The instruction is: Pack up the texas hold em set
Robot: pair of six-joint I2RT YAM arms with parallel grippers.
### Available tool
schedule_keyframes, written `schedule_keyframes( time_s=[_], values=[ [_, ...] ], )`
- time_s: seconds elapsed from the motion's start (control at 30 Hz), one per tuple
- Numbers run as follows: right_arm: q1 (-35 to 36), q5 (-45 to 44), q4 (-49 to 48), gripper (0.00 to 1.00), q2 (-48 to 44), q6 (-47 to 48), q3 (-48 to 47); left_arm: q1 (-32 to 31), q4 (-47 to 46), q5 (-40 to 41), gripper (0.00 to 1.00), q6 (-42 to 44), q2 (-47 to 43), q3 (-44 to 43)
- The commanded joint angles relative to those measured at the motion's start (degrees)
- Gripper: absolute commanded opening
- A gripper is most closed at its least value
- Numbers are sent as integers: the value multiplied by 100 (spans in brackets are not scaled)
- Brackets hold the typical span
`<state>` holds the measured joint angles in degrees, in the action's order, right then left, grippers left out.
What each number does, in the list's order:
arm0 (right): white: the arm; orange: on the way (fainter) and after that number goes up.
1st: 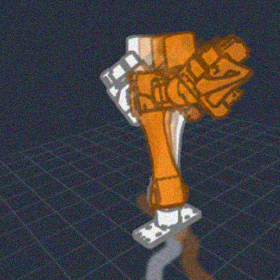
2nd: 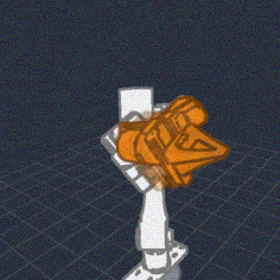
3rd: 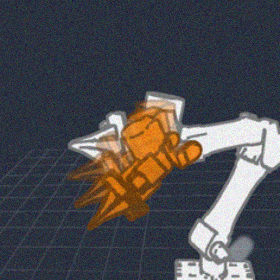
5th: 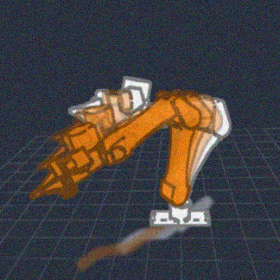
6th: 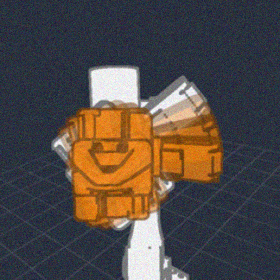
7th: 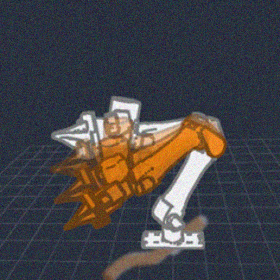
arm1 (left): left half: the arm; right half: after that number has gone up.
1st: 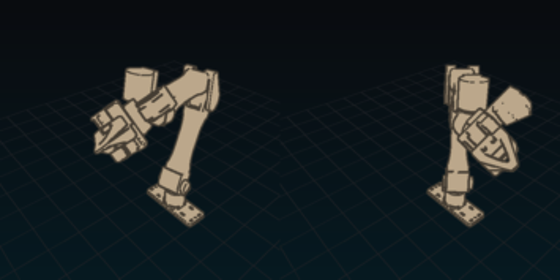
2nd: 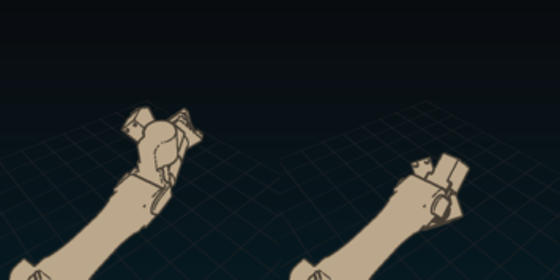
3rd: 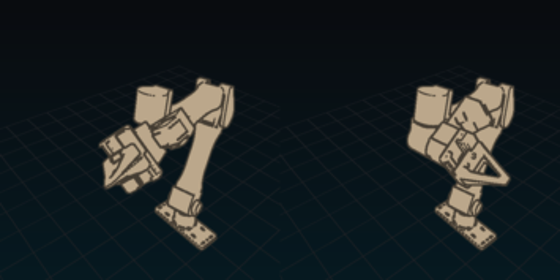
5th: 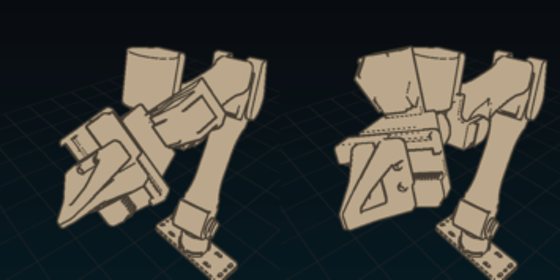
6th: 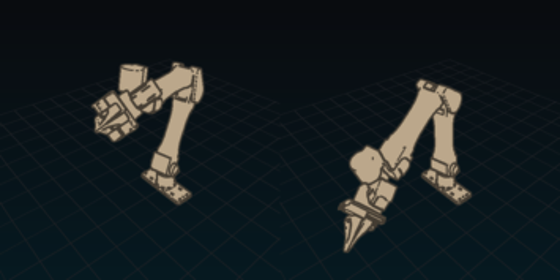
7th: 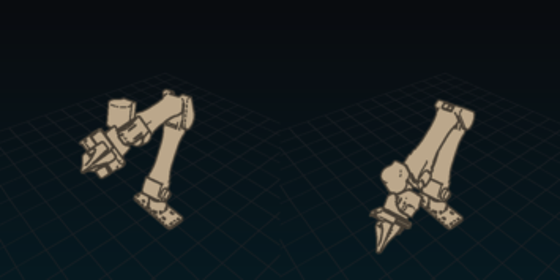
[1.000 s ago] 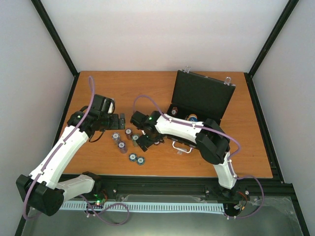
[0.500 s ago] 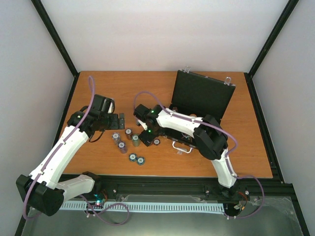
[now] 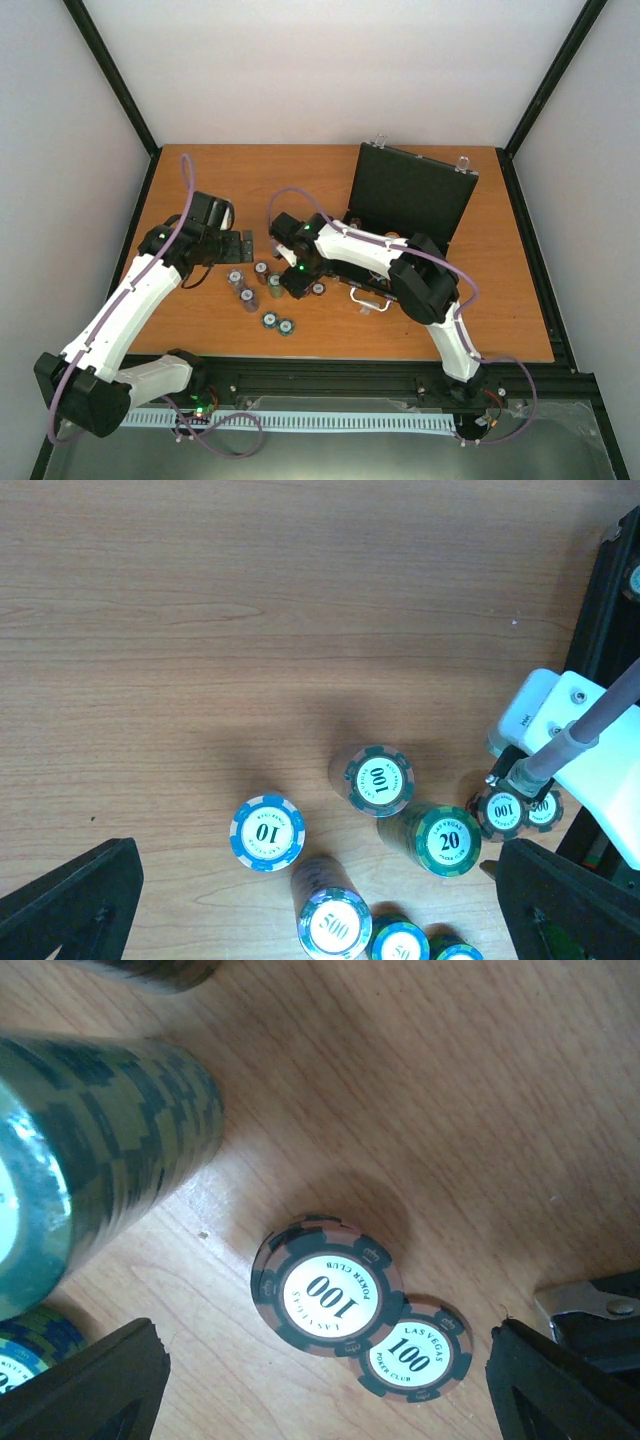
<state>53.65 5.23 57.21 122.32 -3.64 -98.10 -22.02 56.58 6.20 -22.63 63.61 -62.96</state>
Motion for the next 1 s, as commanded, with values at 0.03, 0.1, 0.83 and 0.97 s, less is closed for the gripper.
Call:
schedule_keyframes(
  time_s=[0.03,0.1,0.83,0.97],
  values=[
    [24,68,38,88,283,90,-129,-21,-88,34,100,-56,104,-119],
    [23,27,53,88,353,91,-141,-22,-94,37,100,-41,115,-129],
    [100,-124,188,69,732,1,-311,-22,-117,111,100,45,164,-85],
    [121,-74,181,60,702,-31,-228,-22,-141,97,100,38,176,-70]
  ],
)
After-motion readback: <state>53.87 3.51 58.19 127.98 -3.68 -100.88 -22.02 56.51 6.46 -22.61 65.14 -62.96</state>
